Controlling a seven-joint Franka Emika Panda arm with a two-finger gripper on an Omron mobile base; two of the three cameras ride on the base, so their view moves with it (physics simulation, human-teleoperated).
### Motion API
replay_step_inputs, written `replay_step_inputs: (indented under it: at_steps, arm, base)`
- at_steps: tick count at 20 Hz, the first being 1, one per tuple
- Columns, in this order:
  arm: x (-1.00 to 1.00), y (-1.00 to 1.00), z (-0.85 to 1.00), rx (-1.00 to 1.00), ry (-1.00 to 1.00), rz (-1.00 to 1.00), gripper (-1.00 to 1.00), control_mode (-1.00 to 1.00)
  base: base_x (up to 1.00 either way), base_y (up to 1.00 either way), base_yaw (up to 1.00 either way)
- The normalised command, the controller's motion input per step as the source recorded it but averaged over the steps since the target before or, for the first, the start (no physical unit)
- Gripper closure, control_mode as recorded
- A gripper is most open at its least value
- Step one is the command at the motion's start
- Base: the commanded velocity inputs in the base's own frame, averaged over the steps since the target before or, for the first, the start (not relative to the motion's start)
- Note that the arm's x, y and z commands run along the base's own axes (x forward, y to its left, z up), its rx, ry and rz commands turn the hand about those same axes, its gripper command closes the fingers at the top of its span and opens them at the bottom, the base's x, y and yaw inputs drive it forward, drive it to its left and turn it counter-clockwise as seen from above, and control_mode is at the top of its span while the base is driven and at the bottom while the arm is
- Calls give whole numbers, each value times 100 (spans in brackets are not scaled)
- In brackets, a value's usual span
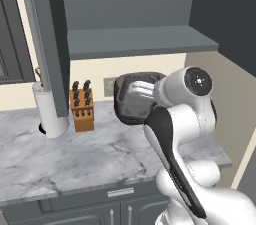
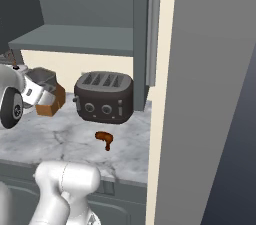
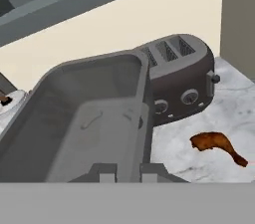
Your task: Retrieve the tupperware from the cabinet, then place the raw meat into the tupperware to avoid contamination.
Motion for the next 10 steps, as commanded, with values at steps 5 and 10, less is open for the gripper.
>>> replay_step_inputs:
  at_steps: [5, 10]
  arm:
    - [-18, -2, -45, -5, 7, 3, 100, -100]
    - [-11, -5, -42, -5, 7, 2, 100, -100]
  base:
    - [0, 0, 0]
    - [0, 0, 0]
